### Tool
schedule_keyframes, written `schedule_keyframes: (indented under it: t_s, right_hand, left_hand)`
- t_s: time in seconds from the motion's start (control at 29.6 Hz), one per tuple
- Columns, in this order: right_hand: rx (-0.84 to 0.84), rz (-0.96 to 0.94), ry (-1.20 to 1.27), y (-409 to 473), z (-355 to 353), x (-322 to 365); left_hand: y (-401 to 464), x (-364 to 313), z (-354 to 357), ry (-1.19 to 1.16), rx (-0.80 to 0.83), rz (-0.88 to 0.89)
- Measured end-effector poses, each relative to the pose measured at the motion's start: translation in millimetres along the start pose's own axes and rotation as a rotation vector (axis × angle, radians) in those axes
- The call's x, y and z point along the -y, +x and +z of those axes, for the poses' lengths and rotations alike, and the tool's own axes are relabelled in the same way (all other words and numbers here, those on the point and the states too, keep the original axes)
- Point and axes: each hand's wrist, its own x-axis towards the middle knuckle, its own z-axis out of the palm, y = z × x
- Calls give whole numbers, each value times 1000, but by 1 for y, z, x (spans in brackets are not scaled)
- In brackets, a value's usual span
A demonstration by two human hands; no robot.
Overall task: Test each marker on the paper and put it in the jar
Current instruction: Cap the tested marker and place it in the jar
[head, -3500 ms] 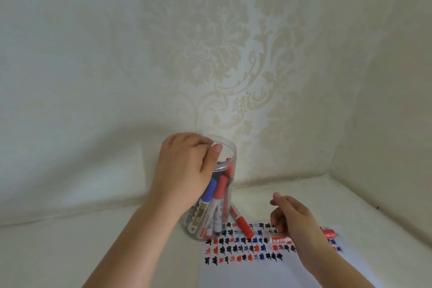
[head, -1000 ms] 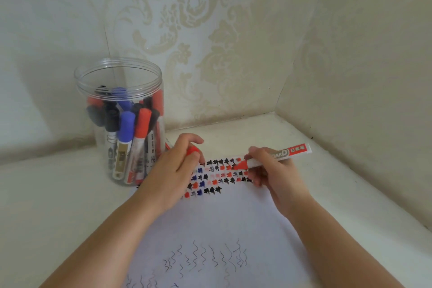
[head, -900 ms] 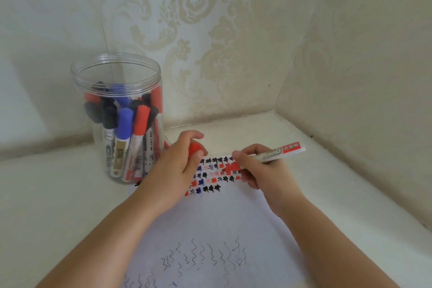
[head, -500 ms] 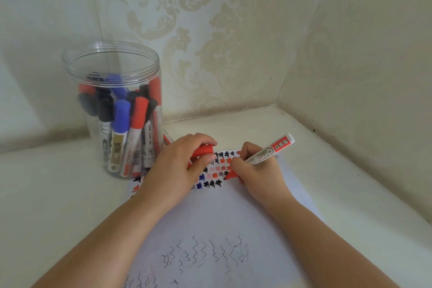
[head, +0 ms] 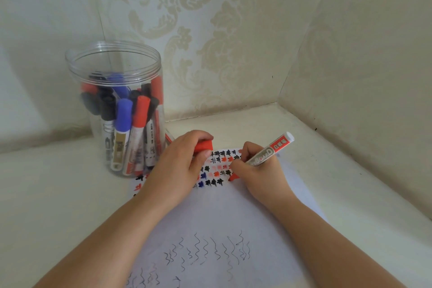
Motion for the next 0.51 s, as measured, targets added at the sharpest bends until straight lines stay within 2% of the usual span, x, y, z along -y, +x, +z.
schedule_keyframes:
  t_s: [0.3, 0.51]
  right_hand:
    - [27, 37, 40, 0, 1, 0]
    - [40, 55, 53, 0, -2, 0]
  left_hand:
    - [0, 0, -2, -29, 11, 31]
    - [1, 4, -2, -11, -43, 77]
